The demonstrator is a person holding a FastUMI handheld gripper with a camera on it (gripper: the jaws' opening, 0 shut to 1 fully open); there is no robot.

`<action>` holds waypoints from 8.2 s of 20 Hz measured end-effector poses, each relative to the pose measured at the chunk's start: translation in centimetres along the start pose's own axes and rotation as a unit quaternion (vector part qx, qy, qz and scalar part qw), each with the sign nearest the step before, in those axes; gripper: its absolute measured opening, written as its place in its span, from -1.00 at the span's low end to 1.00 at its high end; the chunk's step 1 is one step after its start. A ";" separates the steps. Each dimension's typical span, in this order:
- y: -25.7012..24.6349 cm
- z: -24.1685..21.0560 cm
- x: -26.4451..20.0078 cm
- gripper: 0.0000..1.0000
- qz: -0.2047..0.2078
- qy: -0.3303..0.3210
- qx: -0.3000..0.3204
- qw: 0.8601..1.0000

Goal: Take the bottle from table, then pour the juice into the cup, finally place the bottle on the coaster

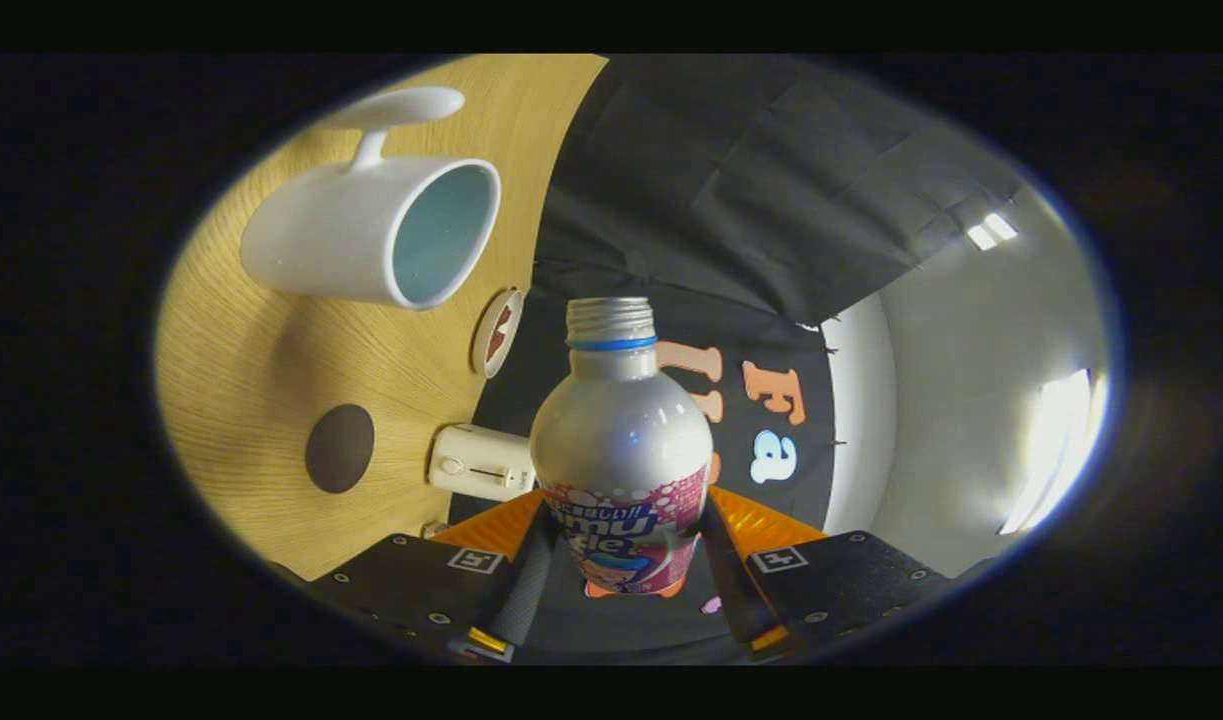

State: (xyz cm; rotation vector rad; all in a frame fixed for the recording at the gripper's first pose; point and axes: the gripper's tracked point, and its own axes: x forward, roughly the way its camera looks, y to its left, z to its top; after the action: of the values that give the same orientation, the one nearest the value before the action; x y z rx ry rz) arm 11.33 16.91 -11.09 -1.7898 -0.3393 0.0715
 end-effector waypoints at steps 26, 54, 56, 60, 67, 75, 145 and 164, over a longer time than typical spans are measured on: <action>-1.0 1.8 0.5 0.48 -0.001 -0.051 -0.114 0.992; -3.7 3.7 2.5 0.48 -0.028 -0.112 -0.191 0.975; -4.0 4.0 2.6 0.48 -0.030 -0.118 -0.199 0.972; -4.5 4.7 2.7 0.48 -0.034 -0.126 -0.207 0.970; -5.2 5.4 3.2 0.48 -0.041 -0.140 -0.226 0.963; -3.7 6.0 2.8 0.48 -0.021 -0.141 -0.218 0.965; 3.9 -7.6 0.0 0.94 0.150 0.128 0.784 0.589; -12.9 -20.6 -14.1 0.93 -0.052 0.135 0.750 0.645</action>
State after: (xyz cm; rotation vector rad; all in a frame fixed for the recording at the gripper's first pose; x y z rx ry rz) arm 0.09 -3.58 4.51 -0.0752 -0.0578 -0.0121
